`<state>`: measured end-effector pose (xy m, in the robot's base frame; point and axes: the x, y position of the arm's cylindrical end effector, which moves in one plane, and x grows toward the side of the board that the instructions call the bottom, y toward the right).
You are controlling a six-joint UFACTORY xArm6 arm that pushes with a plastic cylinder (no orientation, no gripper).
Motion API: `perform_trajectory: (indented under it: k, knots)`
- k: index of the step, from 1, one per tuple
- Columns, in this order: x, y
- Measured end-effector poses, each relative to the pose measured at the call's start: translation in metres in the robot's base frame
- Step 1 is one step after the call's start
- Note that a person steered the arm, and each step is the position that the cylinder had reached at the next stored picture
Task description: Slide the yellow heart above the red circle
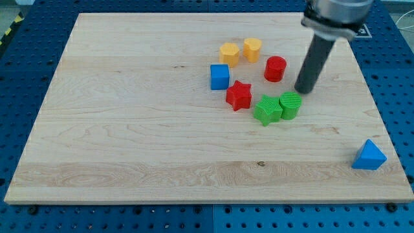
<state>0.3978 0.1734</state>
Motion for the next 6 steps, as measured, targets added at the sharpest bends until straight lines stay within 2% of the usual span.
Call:
perform_trajectory:
  k: [2,3,4,6]
  knots:
    - [-0.111,-0.026]
    - [-0.13,-0.073]
    - [-0.125,-0.115]
    - [-0.059,-0.083]
